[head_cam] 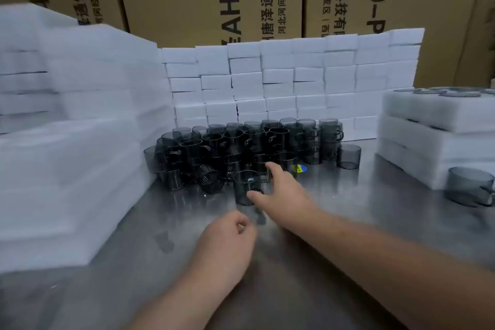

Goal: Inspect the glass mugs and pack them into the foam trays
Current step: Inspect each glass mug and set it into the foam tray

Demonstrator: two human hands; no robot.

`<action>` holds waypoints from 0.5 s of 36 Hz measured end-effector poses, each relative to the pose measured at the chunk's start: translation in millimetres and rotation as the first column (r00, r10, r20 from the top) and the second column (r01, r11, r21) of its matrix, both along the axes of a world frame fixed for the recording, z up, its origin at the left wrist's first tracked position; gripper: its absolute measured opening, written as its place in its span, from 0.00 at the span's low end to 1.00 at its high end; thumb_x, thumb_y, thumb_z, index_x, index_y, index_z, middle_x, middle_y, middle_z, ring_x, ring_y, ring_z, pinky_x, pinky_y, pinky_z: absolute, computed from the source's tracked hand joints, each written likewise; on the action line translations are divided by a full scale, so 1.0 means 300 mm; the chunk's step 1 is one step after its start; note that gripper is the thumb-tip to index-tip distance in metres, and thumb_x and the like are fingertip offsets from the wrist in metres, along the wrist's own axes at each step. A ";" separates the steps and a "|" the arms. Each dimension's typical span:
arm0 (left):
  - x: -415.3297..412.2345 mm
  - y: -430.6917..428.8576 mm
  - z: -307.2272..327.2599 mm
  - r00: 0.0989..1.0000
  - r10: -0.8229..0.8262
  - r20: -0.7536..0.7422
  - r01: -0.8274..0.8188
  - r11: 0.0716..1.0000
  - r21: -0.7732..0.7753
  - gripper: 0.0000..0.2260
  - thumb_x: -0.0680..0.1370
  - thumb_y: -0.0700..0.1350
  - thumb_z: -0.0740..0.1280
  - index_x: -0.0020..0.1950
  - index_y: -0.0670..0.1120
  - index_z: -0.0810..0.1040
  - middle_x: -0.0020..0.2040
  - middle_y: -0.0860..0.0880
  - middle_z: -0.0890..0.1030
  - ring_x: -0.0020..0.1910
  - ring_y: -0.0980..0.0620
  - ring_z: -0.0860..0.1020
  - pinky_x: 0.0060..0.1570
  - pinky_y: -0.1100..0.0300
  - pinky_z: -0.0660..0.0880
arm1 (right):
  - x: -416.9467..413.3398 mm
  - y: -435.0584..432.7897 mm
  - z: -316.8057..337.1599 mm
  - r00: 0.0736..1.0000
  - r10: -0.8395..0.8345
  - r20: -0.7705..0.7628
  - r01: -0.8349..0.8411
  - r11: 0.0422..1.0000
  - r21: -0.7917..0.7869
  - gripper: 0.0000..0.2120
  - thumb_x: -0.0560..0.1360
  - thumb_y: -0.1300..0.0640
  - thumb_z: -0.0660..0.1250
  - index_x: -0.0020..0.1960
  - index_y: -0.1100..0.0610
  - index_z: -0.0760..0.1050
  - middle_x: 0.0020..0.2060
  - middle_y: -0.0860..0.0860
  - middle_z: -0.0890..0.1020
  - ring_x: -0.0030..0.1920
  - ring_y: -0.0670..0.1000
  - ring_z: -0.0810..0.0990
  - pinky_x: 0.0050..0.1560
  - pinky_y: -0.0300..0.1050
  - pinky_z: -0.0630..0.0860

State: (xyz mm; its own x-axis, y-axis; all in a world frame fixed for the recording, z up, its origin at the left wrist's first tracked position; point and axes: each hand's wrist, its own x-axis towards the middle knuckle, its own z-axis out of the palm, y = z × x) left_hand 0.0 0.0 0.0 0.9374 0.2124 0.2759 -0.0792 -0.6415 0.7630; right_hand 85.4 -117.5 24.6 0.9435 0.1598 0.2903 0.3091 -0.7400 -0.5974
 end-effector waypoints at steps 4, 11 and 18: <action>0.006 0.003 -0.005 1.000 -0.001 0.013 0.002 1.000 -0.027 0.07 0.75 0.49 0.62 0.37 0.52 0.75 0.28 0.55 0.74 0.28 0.58 0.71 0.27 0.64 0.64 | 0.048 0.052 0.020 1.000 0.012 -0.005 -0.012 0.998 -0.068 0.41 0.69 0.38 0.66 0.74 0.44 0.48 0.66 0.52 0.67 0.63 0.53 0.71 0.58 0.48 0.68; 0.004 0.003 -0.002 1.000 0.004 0.004 -0.004 1.000 -0.025 0.07 0.74 0.49 0.62 0.37 0.52 0.75 0.27 0.56 0.74 0.26 0.59 0.71 0.26 0.64 0.64 | 0.093 0.107 -0.004 0.999 0.021 -0.032 -0.025 0.993 -0.114 0.39 0.69 0.42 0.67 0.73 0.46 0.52 0.66 0.52 0.67 0.63 0.54 0.71 0.59 0.50 0.70; -0.004 0.000 0.006 1.000 -0.017 0.002 0.017 0.998 -0.054 0.07 0.75 0.47 0.61 0.37 0.52 0.75 0.26 0.61 0.74 0.24 0.63 0.71 0.23 0.71 0.65 | 0.091 0.093 -0.011 1.000 -0.008 -0.025 0.008 1.000 -0.027 0.39 0.70 0.45 0.68 0.74 0.49 0.51 0.59 0.52 0.75 0.58 0.53 0.75 0.54 0.47 0.70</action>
